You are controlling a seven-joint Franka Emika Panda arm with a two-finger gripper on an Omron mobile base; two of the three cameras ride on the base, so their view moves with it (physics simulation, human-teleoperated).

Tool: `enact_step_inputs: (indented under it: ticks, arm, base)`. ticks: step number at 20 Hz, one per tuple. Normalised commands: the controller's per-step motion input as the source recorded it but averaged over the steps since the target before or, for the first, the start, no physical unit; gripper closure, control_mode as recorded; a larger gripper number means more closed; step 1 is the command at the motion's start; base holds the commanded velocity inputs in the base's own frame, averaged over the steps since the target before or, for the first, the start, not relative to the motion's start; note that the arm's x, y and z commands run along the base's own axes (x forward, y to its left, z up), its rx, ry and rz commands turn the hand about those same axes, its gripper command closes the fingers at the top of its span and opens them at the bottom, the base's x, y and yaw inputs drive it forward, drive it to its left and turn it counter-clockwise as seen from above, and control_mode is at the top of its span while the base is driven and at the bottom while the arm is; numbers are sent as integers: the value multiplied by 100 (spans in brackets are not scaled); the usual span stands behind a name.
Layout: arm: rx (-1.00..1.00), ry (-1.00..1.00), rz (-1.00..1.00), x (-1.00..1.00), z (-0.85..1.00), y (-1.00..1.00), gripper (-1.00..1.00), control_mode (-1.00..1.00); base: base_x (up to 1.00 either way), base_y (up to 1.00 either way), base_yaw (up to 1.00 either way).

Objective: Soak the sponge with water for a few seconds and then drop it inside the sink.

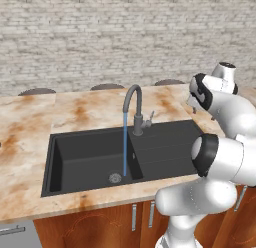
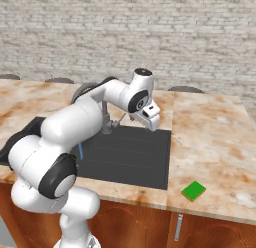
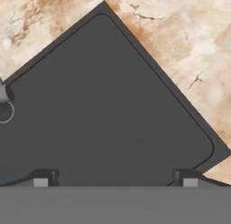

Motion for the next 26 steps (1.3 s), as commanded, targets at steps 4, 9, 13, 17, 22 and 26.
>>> enact_step_inputs:
  ticks: [4, 9, 13, 17, 22, 26]
  arm:
    - [0, 11, 0, -45, -17, -6, -100, -100]
    - [0, 13, 0, -42, -15, -6, -100, -100]
    - [0, 9, 0, -26, -22, -19, -100, -100]
    - [0, 3, 0, -19, -33, -42, -100, -100]
    - [0, 0, 0, -26, -23, -48, -100, -100]
    - [0, 0, 0, -27, -10, -46, -100, -100]
  base:
    - [0, 0, 0]
    - [0, 0, 0]
    - [0, 0, 0]
    - [0, 0, 0]
    - [0, 0, 0]
    - [0, 0, 0]
